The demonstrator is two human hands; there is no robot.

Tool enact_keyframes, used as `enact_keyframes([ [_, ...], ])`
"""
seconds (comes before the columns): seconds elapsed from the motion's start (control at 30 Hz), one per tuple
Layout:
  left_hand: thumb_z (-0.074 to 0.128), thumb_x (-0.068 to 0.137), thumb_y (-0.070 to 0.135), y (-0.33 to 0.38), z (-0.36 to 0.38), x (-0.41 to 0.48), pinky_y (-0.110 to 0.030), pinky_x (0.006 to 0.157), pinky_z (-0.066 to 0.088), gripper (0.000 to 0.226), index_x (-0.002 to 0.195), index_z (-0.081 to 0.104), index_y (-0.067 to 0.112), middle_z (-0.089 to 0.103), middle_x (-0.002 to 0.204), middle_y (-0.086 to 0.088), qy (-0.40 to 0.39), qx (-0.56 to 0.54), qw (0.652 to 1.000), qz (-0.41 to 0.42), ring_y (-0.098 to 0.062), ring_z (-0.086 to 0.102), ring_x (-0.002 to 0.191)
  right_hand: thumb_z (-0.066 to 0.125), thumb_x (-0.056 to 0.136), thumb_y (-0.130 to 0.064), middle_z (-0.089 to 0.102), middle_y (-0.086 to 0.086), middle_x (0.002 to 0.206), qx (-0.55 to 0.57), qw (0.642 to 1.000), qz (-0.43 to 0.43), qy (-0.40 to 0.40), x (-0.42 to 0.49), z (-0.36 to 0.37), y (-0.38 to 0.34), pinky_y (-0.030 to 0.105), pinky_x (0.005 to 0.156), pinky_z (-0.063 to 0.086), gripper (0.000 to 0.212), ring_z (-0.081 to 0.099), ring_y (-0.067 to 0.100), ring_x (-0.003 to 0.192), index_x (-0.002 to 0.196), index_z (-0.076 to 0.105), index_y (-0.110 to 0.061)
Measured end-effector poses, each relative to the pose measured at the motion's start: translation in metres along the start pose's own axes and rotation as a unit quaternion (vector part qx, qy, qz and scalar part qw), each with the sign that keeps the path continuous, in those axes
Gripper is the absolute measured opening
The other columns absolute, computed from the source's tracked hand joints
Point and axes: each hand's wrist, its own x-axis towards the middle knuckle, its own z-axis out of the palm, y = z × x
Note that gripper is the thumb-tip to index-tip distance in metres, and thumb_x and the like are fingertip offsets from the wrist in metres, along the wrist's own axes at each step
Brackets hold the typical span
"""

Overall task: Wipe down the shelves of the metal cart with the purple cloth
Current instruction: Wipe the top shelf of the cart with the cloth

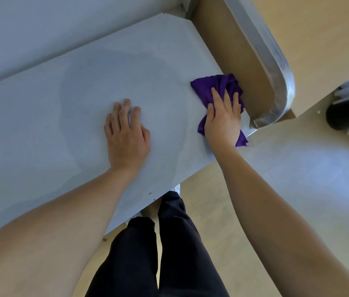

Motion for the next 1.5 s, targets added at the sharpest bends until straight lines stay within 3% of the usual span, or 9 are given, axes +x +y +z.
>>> enact_keyframes([
  [0.3,0.036,0.094,0.018,0.000,-0.003,0.000,-0.052,0.115,0.024,0.044,0.135,0.047,0.006,0.037,0.152,-0.016,-0.028,0.000,1.000,0.005,-0.039,0.029,0.143,0.036,0.102,-0.027,0.034,0.002,0.155,0.027,0.994,0.101,-0.009,-0.058,0.005,-0.042,0.048,0.119,0.019,0.044,0.016,0.031,0.147,0.146,0.038,-0.026],
  [0.97,0.040,0.092,0.018,-0.002,0.003,-0.001,-0.052,0.115,0.028,0.047,0.136,0.049,0.007,0.039,0.152,-0.016,-0.011,0.028,1.000,0.006,-0.036,0.032,0.143,0.036,0.102,-0.023,0.036,0.002,0.154,0.037,0.983,-0.170,-0.061,0.041,0.045,-0.139,0.044,0.121,0.016,0.043,0.020,0.030,0.147,0.144,0.041,-0.023],
  [1.27,0.046,0.091,0.017,-0.003,-0.004,0.000,-0.046,0.114,0.032,0.043,0.131,0.057,0.008,0.046,0.148,-0.010,0.014,-0.054,0.998,-0.019,-0.030,0.039,0.140,0.037,0.101,-0.022,0.037,0.004,0.153,0.063,0.971,-0.219,-0.079,0.051,0.051,-0.163,0.043,0.120,0.017,0.043,0.019,0.033,0.146,0.144,0.042,-0.020],
  [1.37,0.052,0.085,0.010,-0.012,-0.011,0.001,-0.044,0.107,0.039,0.039,0.122,0.063,0.007,0.053,0.142,-0.010,0.027,-0.098,0.995,-0.020,-0.029,0.045,0.135,0.036,0.102,-0.023,0.035,0.003,0.154,0.058,0.970,-0.219,-0.085,0.050,0.053,-0.166,0.044,0.120,0.016,0.043,0.017,0.032,0.147,0.145,0.041,-0.021],
  [1.5,0.053,0.080,0.006,-0.047,-0.033,-0.021,-0.041,0.101,0.043,0.040,0.118,0.065,0.007,0.056,0.138,-0.012,0.053,-0.069,0.993,-0.080,-0.028,0.051,0.130,0.037,0.102,-0.022,0.032,0.003,0.156,0.061,0.973,-0.204,-0.091,0.046,0.053,-0.172,0.044,0.120,0.016,0.043,0.015,0.031,0.148,0.145,0.040,-0.021],
])
